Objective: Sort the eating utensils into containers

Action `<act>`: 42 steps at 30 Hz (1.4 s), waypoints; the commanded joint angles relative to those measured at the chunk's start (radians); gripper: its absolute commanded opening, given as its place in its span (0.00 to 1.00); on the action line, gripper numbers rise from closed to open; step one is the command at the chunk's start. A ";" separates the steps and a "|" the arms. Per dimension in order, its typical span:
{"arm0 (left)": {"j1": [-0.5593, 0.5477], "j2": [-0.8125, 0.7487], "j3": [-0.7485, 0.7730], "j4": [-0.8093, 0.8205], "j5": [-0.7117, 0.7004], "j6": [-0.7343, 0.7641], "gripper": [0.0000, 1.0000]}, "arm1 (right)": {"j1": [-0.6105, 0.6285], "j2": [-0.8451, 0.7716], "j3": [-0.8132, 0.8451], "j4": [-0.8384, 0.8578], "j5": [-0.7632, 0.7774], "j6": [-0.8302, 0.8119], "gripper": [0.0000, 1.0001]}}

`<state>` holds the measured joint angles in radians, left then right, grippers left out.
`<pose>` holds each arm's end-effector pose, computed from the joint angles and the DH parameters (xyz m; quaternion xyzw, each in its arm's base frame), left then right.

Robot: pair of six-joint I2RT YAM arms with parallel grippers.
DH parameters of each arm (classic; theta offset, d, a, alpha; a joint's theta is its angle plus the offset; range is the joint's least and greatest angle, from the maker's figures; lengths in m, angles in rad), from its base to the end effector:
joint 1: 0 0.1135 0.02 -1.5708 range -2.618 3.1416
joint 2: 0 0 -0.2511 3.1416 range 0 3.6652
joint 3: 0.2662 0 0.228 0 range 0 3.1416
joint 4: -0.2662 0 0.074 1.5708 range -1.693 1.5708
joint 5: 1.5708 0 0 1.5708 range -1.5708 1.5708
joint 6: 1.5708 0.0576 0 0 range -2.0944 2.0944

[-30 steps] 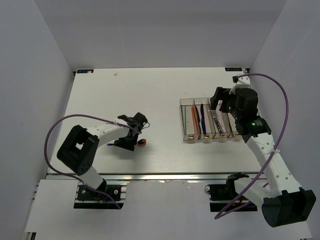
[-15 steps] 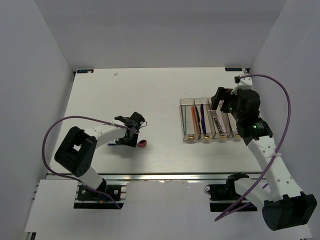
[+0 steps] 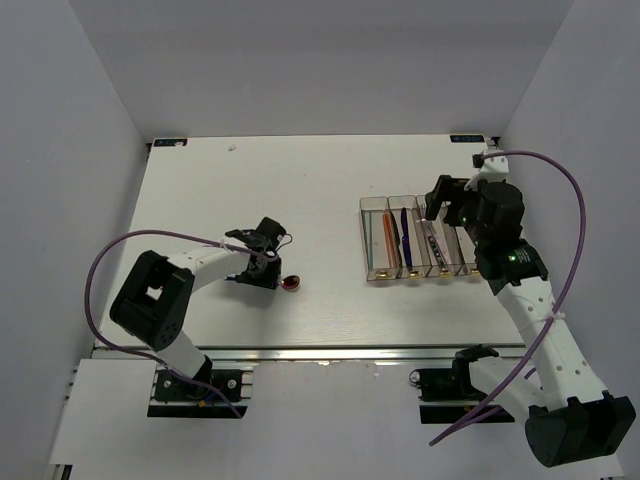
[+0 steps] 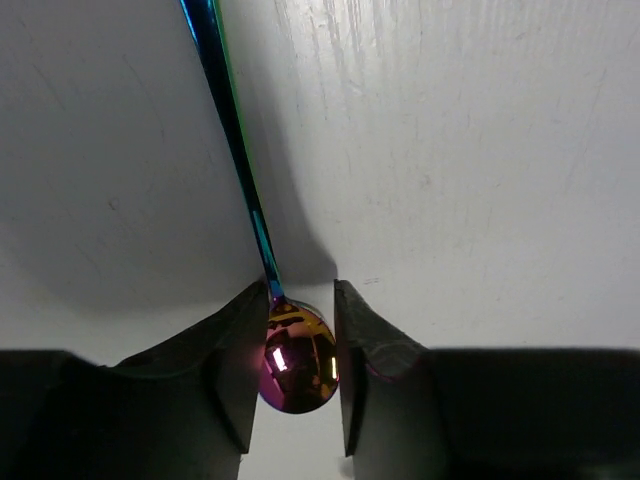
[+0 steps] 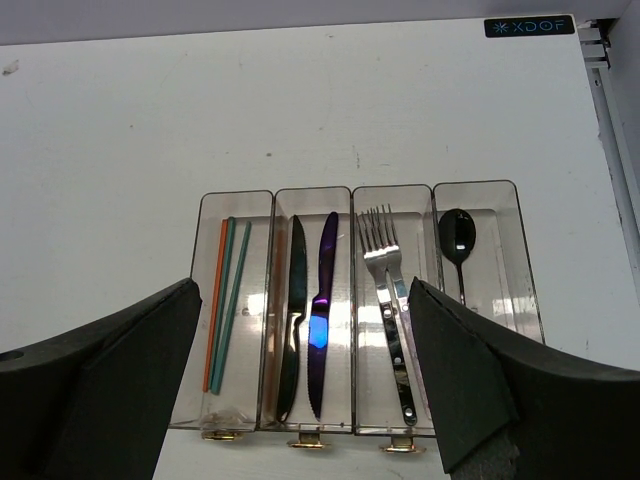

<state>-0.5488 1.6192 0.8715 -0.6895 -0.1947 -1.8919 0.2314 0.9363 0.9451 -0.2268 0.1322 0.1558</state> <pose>0.2205 -0.1218 0.1294 -0.6229 0.7734 -0.0291 0.1139 0.2145 0.0427 0.3493 0.0119 0.7791 0.0696 0.6229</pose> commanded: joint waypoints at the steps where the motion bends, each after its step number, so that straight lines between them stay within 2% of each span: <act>1: 0.003 0.085 -0.051 -0.154 -0.044 0.043 0.46 | 0.006 -0.028 -0.012 0.055 0.023 -0.009 0.89; 4: 0.006 0.085 0.009 -0.234 -0.092 0.060 0.55 | 0.005 -0.024 -0.009 0.052 0.021 -0.009 0.89; 8: 0.038 0.082 0.023 -0.283 -0.107 0.108 0.54 | 0.006 -0.033 -0.009 0.050 0.035 -0.009 0.89; 10: 0.050 0.091 0.078 -0.338 -0.147 0.143 0.52 | 0.006 -0.036 -0.011 0.050 0.038 -0.010 0.89; 11: 0.055 0.097 0.108 -0.375 -0.194 0.233 0.52 | 0.006 -0.037 -0.011 0.050 0.041 -0.012 0.89; 14: 0.056 0.157 0.251 -0.496 -0.241 0.368 0.56 | 0.006 -0.037 -0.011 0.050 0.050 -0.013 0.89; 18: 0.067 0.200 0.281 -0.440 -0.172 0.488 0.59 | 0.006 -0.040 -0.009 0.055 0.050 -0.013 0.89; 23: 0.067 0.248 0.255 -0.374 -0.131 0.471 0.59 | 0.005 -0.044 -0.012 0.056 0.044 -0.013 0.89; 25: 0.067 0.263 0.256 -0.398 -0.118 0.467 0.58 | 0.005 -0.045 -0.015 0.058 0.041 -0.013 0.89; 28: 0.067 0.223 0.219 -0.388 -0.121 0.435 0.58 | 0.006 -0.044 -0.017 0.061 0.027 -0.013 0.89; 33: 0.067 0.065 0.074 -0.299 -0.114 0.346 0.56 | 0.006 -0.042 -0.019 0.063 0.009 -0.009 0.89; 38: 0.064 0.054 0.002 -0.211 -0.078 0.289 0.53 | 0.005 -0.041 -0.019 0.067 0.000 -0.009 0.89; 42: 0.064 0.059 -0.072 -0.069 -0.063 0.255 0.51 | 0.006 -0.047 -0.020 0.066 -0.011 -0.009 0.89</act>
<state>-0.4862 1.6146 0.9016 -0.9302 -0.3012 -1.5841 0.2314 0.9104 0.9329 -0.2066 0.1375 0.1501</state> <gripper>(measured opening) 0.516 0.894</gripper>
